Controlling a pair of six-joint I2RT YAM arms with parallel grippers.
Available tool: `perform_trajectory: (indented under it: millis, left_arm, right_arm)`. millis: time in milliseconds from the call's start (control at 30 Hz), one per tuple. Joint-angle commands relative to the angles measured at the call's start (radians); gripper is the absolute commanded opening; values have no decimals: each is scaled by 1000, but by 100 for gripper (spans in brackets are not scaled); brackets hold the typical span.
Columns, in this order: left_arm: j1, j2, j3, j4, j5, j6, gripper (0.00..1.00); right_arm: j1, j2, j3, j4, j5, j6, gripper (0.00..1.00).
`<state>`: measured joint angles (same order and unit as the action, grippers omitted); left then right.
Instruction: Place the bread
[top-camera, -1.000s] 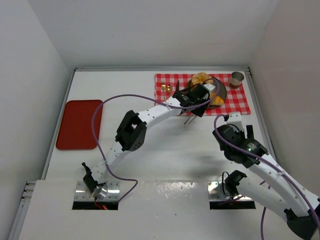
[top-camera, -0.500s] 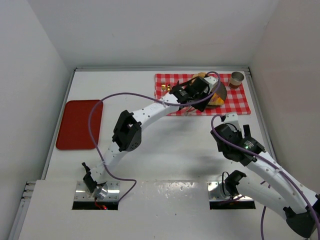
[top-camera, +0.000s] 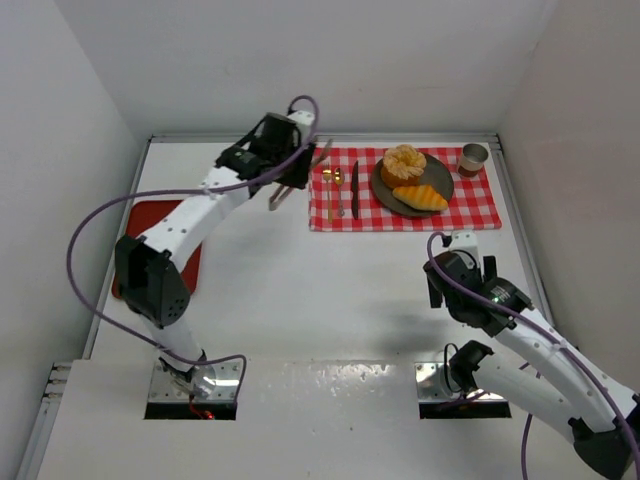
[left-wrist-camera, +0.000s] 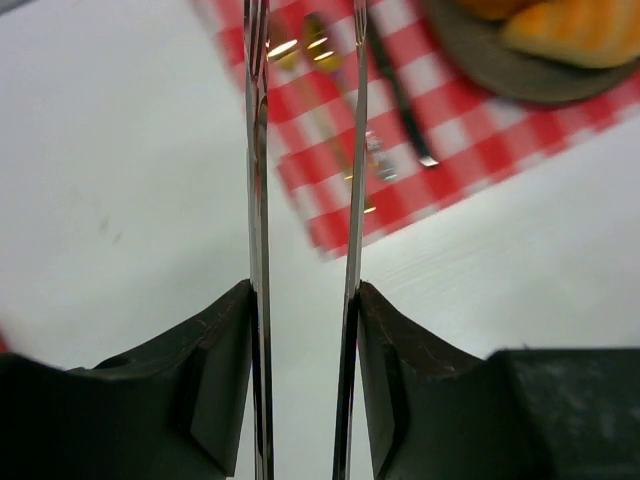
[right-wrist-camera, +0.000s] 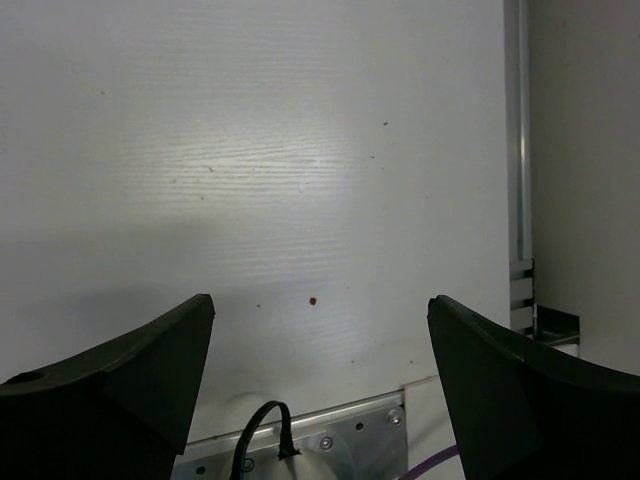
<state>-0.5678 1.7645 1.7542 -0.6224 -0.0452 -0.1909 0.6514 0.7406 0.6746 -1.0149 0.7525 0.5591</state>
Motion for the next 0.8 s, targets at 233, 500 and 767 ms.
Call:
perform_trajectory:
  millis: [233,500,767]
  left_arm:
    - [316,-80,-494,89,54,13,46]
    - [394,58,-539,119,122,2,55]
    - [394,81,-437,47,130,31,86]
  right_arm:
    - [-1,80,-70,55,-212,125,87]
    - [-2,26,-152,82,-245,203,87]
    - [-1,17,-150,81,-236,188,90]
